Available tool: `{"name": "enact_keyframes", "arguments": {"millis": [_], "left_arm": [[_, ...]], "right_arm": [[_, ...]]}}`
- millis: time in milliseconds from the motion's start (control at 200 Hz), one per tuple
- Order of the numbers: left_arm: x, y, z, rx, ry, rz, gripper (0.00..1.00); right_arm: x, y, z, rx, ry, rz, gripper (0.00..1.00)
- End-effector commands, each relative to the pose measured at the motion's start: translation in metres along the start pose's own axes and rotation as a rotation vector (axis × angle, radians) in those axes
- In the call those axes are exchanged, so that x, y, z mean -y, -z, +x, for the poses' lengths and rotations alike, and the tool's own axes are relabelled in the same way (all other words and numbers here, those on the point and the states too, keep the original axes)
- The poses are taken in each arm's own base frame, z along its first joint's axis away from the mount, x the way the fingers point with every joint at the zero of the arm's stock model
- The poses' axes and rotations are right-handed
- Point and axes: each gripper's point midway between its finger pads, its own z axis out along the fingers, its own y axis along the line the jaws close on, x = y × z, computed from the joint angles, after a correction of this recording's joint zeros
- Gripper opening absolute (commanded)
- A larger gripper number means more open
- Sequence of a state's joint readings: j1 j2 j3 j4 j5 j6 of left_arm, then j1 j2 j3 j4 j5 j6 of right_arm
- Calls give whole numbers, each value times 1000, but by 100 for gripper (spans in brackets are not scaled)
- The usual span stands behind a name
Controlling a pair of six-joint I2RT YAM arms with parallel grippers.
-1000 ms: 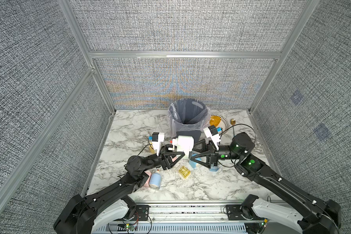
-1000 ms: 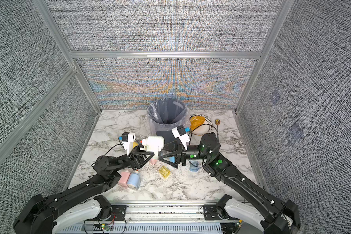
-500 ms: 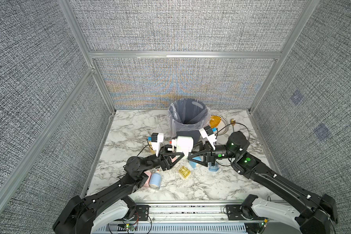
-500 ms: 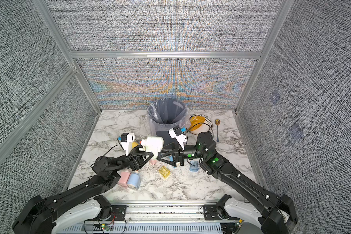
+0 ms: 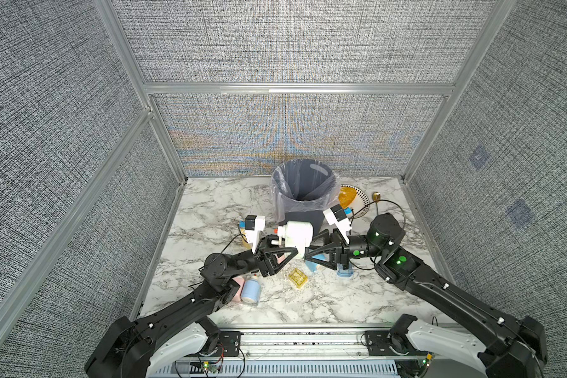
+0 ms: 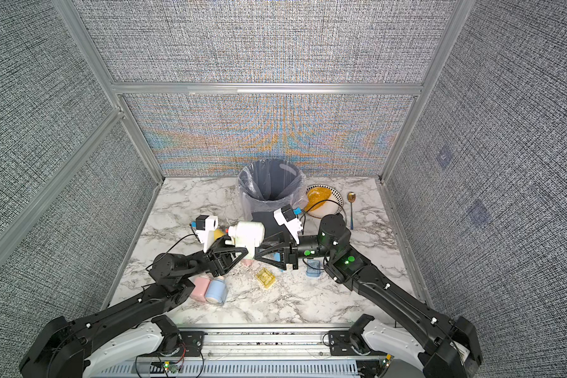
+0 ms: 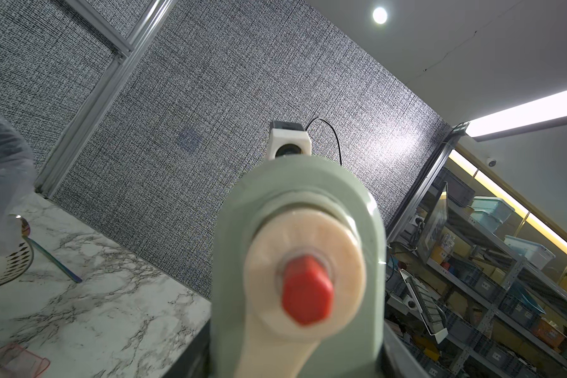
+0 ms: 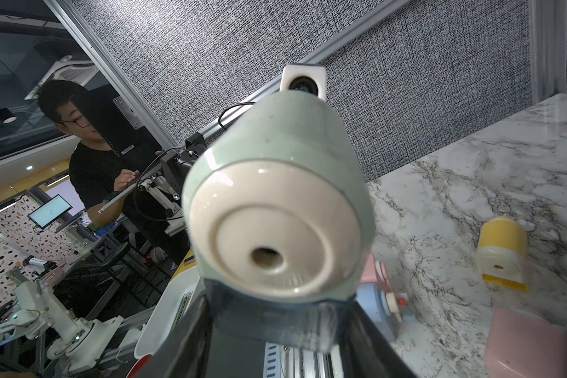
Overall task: Take out the pencil sharpener tray and clean the shavings
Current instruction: Open the container of the pencil sharpener.
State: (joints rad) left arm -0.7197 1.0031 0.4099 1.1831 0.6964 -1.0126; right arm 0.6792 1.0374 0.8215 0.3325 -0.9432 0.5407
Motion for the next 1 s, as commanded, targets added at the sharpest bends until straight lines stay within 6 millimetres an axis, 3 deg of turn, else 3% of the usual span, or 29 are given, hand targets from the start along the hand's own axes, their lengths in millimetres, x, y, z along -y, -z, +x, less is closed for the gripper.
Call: {"name": "enact_keyframes", "arguments": {"millis": [0, 170, 205, 621, 861, 996], "left_arm": [[8, 2, -7, 28, -53, 22, 0], [11, 1, -9, 32, -55, 27, 0], [11, 1, -9, 32, -55, 28, 0], [11, 1, -10, 32, -55, 24, 0], [10, 1, -9, 32, -54, 25, 0], [10, 1, -9, 32, -52, 25, 0]], "right_arm": [[2, 5, 0, 7, 8, 18, 46], [2, 9, -2, 15, 16, 24, 46], [9, 9, 9, -1, -8, 33, 46], [10, 14, 10, 3, -7, 39, 47], [7, 11, 6, 8, -10, 1, 80], [6, 9, 2, 12, -12, -17, 87]]}}
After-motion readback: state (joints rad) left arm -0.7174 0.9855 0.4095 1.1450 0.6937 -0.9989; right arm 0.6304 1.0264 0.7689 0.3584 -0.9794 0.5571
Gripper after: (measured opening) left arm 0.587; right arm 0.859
